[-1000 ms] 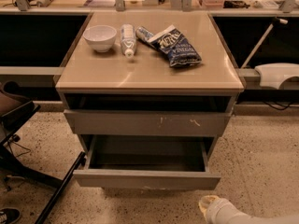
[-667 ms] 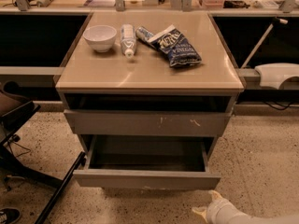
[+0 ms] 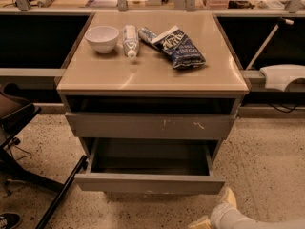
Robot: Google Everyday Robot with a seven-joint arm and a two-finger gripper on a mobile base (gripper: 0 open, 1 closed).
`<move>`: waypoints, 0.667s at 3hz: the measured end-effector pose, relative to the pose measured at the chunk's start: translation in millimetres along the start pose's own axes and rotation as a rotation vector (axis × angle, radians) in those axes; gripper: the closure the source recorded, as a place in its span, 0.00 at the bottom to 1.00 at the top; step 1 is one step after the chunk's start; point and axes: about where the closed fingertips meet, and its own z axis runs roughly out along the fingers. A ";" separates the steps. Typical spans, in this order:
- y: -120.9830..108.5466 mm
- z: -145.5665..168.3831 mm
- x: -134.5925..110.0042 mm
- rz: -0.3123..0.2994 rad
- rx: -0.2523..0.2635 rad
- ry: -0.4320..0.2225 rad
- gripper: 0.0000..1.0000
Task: Open middle drawer
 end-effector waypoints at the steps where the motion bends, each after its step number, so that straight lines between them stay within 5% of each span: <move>1: -3.1 11.9 -15.7 -0.044 -0.037 -0.009 0.00; 2: -12.3 36.4 -37.1 -0.119 -0.103 -0.024 0.00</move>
Offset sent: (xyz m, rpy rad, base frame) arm 0.1080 0.0433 -0.0094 0.0431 0.0747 0.3723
